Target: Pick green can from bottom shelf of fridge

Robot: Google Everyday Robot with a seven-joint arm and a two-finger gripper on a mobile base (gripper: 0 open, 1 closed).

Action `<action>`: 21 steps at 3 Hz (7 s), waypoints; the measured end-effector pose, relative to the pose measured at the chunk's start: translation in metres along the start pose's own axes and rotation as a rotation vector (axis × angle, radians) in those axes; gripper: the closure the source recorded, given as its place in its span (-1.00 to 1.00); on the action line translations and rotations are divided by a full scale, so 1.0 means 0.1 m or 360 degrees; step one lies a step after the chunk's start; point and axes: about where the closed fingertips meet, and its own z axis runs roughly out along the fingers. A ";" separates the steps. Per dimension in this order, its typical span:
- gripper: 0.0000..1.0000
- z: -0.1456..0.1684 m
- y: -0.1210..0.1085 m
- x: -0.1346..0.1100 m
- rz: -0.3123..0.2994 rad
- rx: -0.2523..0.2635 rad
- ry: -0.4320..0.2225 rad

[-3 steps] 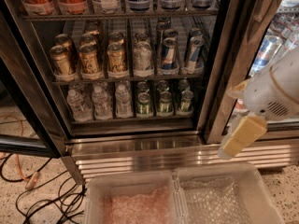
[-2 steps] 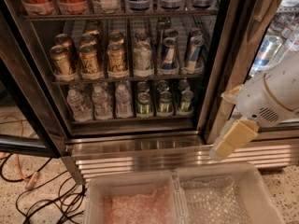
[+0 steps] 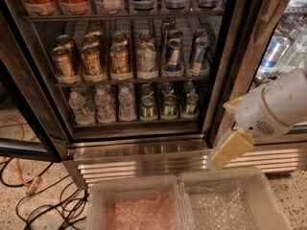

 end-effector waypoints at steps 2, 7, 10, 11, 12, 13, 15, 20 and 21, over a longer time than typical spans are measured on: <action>-1.00 1.28 0.29 0.24 0.0282 -0.0178 -0.0324; -1.00 2.80 0.39 0.61 0.0774 -0.0326 -0.0436; -1.00 3.30 0.02 0.03 0.0755 0.0032 -0.0834; -1.00 3.30 -0.13 -0.19 0.0729 0.0210 -0.0911; -1.00 3.32 -0.12 -0.19 0.0739 0.0203 -0.0908; -1.00 3.49 -0.23 -0.19 0.0792 0.0241 -0.0926; -1.00 3.47 -0.64 -0.54 0.0758 0.0570 -0.1169; -1.00 3.52 -0.87 -0.85 0.0708 0.0896 -0.1338; -1.00 3.61 -1.00 -0.93 0.0748 0.0973 -0.1413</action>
Offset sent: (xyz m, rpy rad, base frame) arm 0.0116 0.0734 -0.2089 0.4785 0.1189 -0.1668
